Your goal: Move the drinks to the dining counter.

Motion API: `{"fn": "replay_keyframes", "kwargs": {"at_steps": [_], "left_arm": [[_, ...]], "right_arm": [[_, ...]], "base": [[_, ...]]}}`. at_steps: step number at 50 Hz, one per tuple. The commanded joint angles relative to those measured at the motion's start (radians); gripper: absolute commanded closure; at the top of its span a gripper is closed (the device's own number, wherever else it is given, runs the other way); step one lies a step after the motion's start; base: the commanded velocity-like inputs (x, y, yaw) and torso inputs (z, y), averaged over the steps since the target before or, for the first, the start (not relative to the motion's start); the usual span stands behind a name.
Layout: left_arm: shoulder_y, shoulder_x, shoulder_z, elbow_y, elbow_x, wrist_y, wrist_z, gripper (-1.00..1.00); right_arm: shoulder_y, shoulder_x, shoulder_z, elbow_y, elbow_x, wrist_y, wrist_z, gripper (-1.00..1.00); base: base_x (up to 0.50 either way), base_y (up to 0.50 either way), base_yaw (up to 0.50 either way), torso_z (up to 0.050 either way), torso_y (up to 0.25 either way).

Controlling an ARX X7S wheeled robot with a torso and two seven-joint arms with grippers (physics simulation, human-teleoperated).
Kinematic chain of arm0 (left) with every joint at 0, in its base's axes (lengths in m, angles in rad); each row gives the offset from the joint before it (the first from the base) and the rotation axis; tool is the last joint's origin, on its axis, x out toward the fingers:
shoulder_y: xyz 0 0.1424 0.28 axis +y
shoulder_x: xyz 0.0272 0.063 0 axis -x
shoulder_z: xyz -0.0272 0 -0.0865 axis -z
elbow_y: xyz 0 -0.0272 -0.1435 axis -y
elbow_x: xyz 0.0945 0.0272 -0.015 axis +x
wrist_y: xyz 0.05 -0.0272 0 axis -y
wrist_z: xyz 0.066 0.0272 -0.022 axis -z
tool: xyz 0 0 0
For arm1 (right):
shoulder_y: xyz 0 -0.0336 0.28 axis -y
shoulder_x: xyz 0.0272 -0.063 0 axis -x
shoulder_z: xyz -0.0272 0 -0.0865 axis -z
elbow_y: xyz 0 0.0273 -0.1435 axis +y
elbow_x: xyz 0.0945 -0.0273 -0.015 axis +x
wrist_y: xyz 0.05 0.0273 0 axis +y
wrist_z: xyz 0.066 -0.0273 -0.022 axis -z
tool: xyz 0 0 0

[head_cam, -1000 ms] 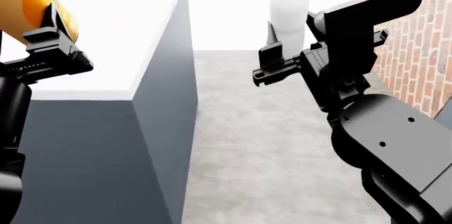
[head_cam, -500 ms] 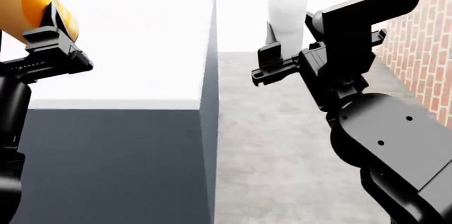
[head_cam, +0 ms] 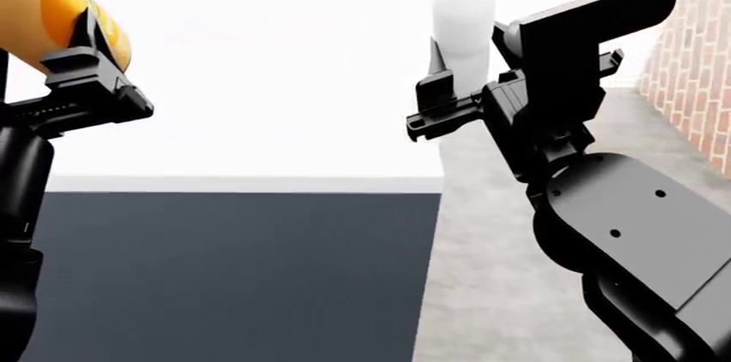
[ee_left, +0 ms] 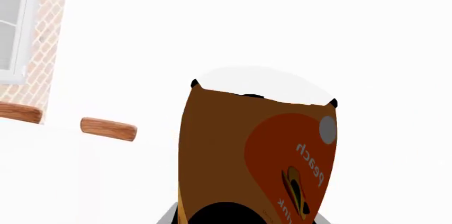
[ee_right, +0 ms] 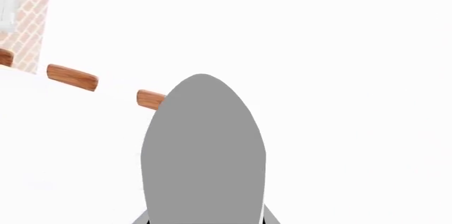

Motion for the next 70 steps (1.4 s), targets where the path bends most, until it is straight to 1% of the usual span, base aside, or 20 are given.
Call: {"fn": "replay_keyframes", "kwargs": {"at_steps": [1,12,18,20,26,31,34,38,42,50,53,55,56,57,58,59,60,64,67,70], "left_arm": [[-0.001,0.005,0.005,-0.005,-0.001,0.015,0.004,1.0],[-0.004,0.001,0.014,-0.015,-0.001,0.012,0.009,1.0],[-0.008,0.01,0.041,-0.044,0.024,0.007,0.035,1.0],[-0.011,0.012,0.054,-0.057,0.032,0.003,0.044,1.0],[-0.024,0.024,0.115,-0.104,0.082,-0.017,0.082,1.0],[-0.038,0.024,0.146,-0.121,0.09,-0.034,0.098,1.0],[-0.079,0.028,0.202,-0.176,0.122,-0.059,0.145,1.0],[-0.143,0.055,0.233,-0.28,0.129,-0.063,0.206,1.0],[-0.189,0.078,0.29,-0.373,0.199,-0.056,0.263,1.0],[-0.224,0.108,0.337,-0.468,0.241,-0.046,0.317,1.0],[-0.245,0.111,0.368,-0.483,0.251,-0.065,0.333,1.0],[-0.272,0.104,0.412,-0.495,0.267,-0.096,0.358,1.0],[-0.281,0.1,0.427,-0.503,0.272,-0.097,0.388,1.0],[-0.299,0.094,0.451,-0.522,0.281,-0.093,0.447,1.0],[-0.306,0.096,0.447,-0.538,0.268,-0.088,0.477,1.0],[-0.316,0.096,0.444,-0.555,0.263,-0.095,0.477,1.0],[-0.326,0.097,0.42,-0.575,0.238,-0.081,0.509,1.0],[-0.34,0.083,0.409,-0.594,0.236,-0.07,0.539,1.0],[-0.334,0.084,0.366,-0.626,0.211,-0.041,0.558,1.0],[-0.333,0.083,0.382,-0.664,0.243,-0.034,0.563,1.0]], "right_arm": [[-0.001,0.003,0.004,-0.006,-0.019,-0.003,-0.004,1.0],[0.01,0.0,-0.003,0.006,-0.017,-0.004,-0.008,1.0],[0.002,-0.008,0.009,0.02,-0.014,-0.034,-0.015,1.0],[-0.009,-0.02,0.044,0.027,0.0,-0.05,-0.006,1.0],[-0.01,-0.017,0.032,0.032,-0.01,-0.056,-0.006,1.0],[-0.011,-0.024,0.029,0.072,-0.011,-0.075,-0.023,1.0],[0.012,-0.029,0.014,0.121,-0.02,-0.081,-0.044,1.0],[0.052,-0.035,-0.007,0.198,-0.04,-0.094,-0.073,1.0],[0.088,-0.037,-0.022,0.256,-0.055,-0.102,-0.094,1.0],[0.119,-0.036,-0.02,0.335,-0.065,-0.12,-0.118,1.0],[0.118,-0.037,-0.025,0.358,-0.071,-0.131,-0.126,1.0],[0.11,-0.037,-0.024,0.356,-0.068,-0.134,-0.125,1.0],[0.106,-0.036,-0.022,0.352,-0.065,-0.134,-0.125,1.0],[0.1,-0.033,-0.021,0.349,-0.064,-0.134,-0.126,1.0],[0.099,-0.032,-0.023,0.349,-0.065,-0.135,-0.127,1.0],[0.098,-0.031,-0.023,0.35,-0.066,-0.136,-0.127,1.0],[0.092,-0.029,-0.019,0.347,-0.062,-0.137,-0.126,1.0],[0.08,-0.025,-0.02,0.344,-0.062,-0.144,-0.127,1.0],[0.077,-0.025,-0.026,0.343,-0.063,-0.145,-0.13,1.0],[0.078,-0.024,-0.028,0.345,-0.063,-0.146,-0.132,1.0]], "base": [[0.09,0.5,0.0,0.0,0.0],[0.1,0.5,0.0,0.001,0.001],[0.23,0.5,0.0,0.0,0.002],[0.11,0.06,0.0,0.0,0.0],[0.0,0.0,0.0,0.0,0.002],[0.0,0.0,0.0,0.0,0.0],[0.0,0.0,0.0,0.0,0.0],[0.0,0.0,0.0,0.003,0.0],[0.0,0.0,0.0,0.0,0.003],[0.0,0.0,0.0,0.0,0.0],[0.0,0.0,0.0,0.0,0.003],[0.0,0.0,0.0,0.0,0.0],[0.0,0.0,0.0,0.0,0.0],[0.0,0.0,0.0,0.0,0.0],[0.0,0.0,0.0,0.0,0.0],[0.0,0.0,0.0,0.0,0.0],[0.0,0.0,0.0,0.0,0.0],[0.0,0.0,0.0,0.0,0.003],[0.0,0.0,0.0,0.0,0.0],[0.0,0.0,0.0,0.0,0.0]]}}
